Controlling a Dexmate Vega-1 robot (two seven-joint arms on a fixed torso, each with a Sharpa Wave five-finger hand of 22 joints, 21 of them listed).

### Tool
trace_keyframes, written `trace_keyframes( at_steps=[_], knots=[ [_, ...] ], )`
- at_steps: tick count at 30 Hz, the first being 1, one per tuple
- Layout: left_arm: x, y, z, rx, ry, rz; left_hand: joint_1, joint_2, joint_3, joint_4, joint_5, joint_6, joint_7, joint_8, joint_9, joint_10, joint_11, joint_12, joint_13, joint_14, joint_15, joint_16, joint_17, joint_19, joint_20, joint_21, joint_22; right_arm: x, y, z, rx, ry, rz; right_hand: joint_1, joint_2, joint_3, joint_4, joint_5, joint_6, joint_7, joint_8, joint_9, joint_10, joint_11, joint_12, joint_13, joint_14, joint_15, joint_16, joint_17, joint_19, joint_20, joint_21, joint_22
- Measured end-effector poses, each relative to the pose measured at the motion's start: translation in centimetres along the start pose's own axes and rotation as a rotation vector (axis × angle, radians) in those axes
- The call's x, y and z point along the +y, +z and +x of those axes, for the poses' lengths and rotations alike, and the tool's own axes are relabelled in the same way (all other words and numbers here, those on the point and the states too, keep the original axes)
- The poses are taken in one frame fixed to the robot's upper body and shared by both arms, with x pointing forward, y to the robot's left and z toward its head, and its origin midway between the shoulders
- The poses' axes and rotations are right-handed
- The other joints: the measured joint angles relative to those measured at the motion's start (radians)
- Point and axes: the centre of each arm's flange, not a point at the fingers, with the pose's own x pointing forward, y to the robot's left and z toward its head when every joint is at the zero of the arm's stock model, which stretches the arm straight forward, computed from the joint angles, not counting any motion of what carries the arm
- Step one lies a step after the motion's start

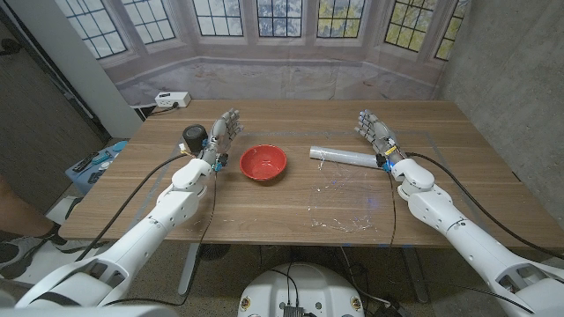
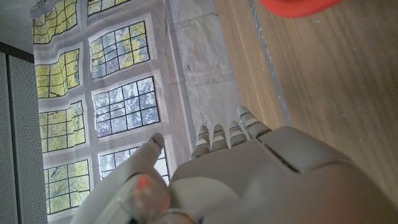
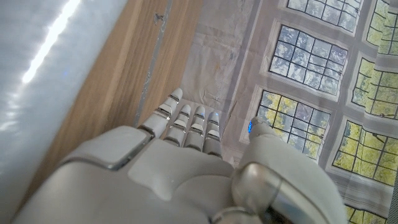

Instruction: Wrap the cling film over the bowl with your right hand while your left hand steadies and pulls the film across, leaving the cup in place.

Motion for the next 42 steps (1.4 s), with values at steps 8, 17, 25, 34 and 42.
trace_keyframes(
  at_steps=[8,17,25,34,42],
  knots=[
    [0.4,-0.1,0.7,-0.002,-0.009,0.013,0.010,0.000,0.006,-0.006,0.000,0.000,0.000,0.000,0.000,0.000,0.000,0.000,0.000,0.002,0.001,0.000,0.000,0.005,0.005,0.000,0.000,0.6,-0.1,0.0,0.016,-0.018,-0.031,0.015,-0.004,0.007,-0.013,0.000,0.011,0.000,0.000,0.003,0.006,-0.001,0.000,0.000,0.005,0.005,0.000,-0.001,0.003,0.003,0.000,0.000],
    [0.6,0.1,1.2,0.000,-0.013,0.025,0.016,-0.003,0.012,-0.012,0.000,0.005,0.005,0.000,0.000,0.004,0.004,0.000,0.000,0.002,0.001,0.000,0.000,0.005,0.005,0.000,0.000,0.9,1.0,0.1,0.016,-0.026,-0.097,0.034,-0.011,0.012,-0.035,0.000,0.011,0.000,0.000,0.002,0.007,0.000,0.000,0.000,0.005,0.005,0.000,-0.003,0.003,0.004,0.000,0.000],
    [0.3,0.1,1.6,0.010,-0.025,0.030,0.022,0.003,0.016,-0.022,0.000,0.005,0.005,0.000,0.000,0.002,0.009,0.000,0.000,0.002,0.001,0.000,0.000,0.005,0.005,-0.006,0.000,1.0,1.9,-0.1,0.020,-0.035,-0.165,0.039,-0.016,0.014,-0.050,0.000,0.011,0.000,0.000,0.002,0.007,0.000,0.000,0.005,0.005,0.005,0.000,-0.003,0.003,0.004,0.000,0.000],
    [-0.2,0.1,2.1,0.022,-0.039,0.035,0.029,0.002,0.025,-0.031,0.000,0.005,0.005,0.000,0.000,0.002,0.009,0.000,0.000,0.002,0.001,0.000,0.000,0.005,0.005,-0.006,0.000,1.3,3.3,-0.9,0.028,-0.017,-0.260,0.047,-0.024,0.014,-0.072,0.000,0.011,0.000,0.000,0.001,-0.004,-0.003,0.000,0.002,0.002,0.009,0.000,-0.003,-0.011,0.026,0.000,0.000],
    [-0.5,0.4,2.4,0.017,-0.042,0.040,0.033,0.006,0.025,-0.038,0.000,0.005,0.005,0.000,0.000,0.002,0.009,0.000,0.000,0.007,0.007,0.000,0.000,0.009,0.009,-0.013,0.000,1.5,4.7,-1.5,0.050,0.005,-0.377,0.060,-0.037,0.007,-0.088,0.000,-0.004,-0.007,-0.005,0.000,-0.024,-0.015,-0.005,0.002,-0.011,0.007,0.000,-0.007,-0.035,0.049,-0.007,0.000]
  ],
)
